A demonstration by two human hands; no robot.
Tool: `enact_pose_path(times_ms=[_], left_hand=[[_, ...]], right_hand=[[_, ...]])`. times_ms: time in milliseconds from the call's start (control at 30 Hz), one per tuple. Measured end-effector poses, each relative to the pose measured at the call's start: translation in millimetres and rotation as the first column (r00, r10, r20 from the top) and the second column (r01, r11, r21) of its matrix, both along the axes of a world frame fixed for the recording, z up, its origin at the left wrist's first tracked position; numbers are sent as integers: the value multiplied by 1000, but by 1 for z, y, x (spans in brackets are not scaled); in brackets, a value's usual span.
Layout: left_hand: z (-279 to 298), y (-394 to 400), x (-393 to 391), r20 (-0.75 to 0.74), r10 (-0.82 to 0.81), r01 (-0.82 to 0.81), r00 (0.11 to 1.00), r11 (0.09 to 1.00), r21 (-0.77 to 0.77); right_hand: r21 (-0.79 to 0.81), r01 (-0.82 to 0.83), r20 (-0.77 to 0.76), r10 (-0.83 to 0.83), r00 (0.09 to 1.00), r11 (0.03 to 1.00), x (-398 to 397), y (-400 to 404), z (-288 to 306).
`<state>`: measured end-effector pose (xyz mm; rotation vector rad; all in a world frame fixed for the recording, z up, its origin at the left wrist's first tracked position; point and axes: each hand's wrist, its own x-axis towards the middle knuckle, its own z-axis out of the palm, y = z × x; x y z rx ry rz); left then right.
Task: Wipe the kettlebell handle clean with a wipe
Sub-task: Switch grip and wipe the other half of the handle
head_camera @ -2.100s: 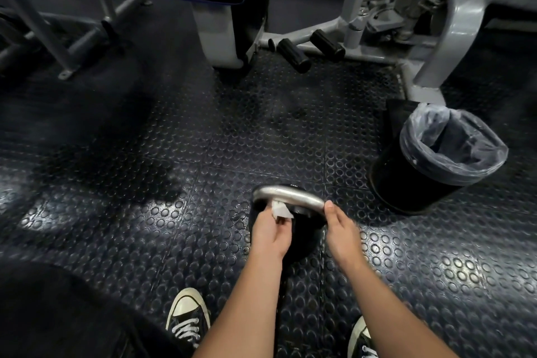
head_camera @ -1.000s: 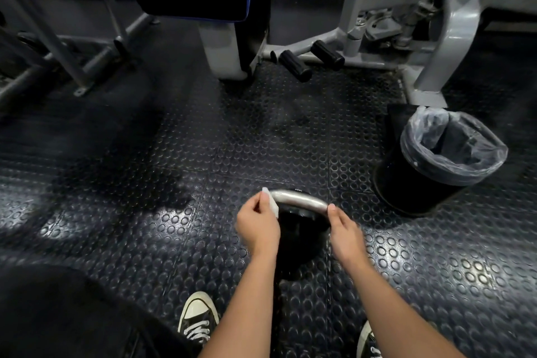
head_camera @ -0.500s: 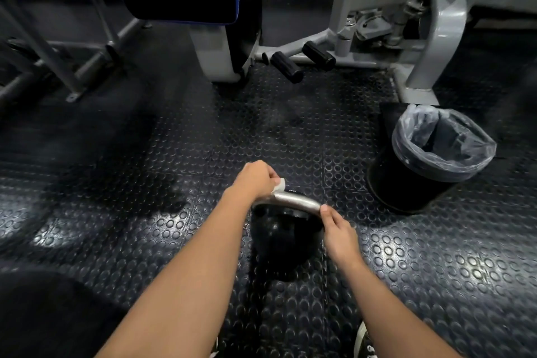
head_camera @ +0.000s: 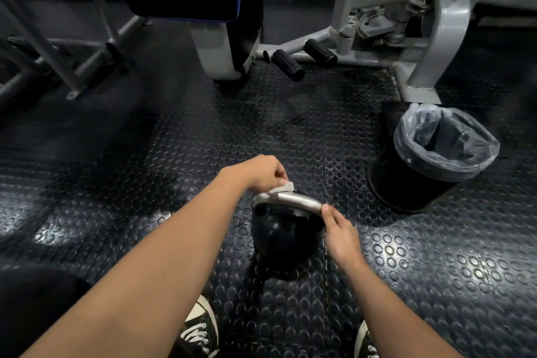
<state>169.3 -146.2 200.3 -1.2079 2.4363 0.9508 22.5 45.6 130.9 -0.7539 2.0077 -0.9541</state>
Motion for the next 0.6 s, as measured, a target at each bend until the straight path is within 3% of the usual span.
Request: enact_pose_path(times_ms=[167,367,600], left_hand=[[-5,4,8,-40,-1,-1,999,999,-33],[2,7,2,-8,-111,110,994,992,-58],[3,9,-1,4,-52,52,999,994,-96]], right_hand=[[-6,3,15,-3,1000,1000,0,0,0],[7,11,17,-11,1000,1000,1,0,1],[5,4,-10,-4,1000,1000,1,0,3]])
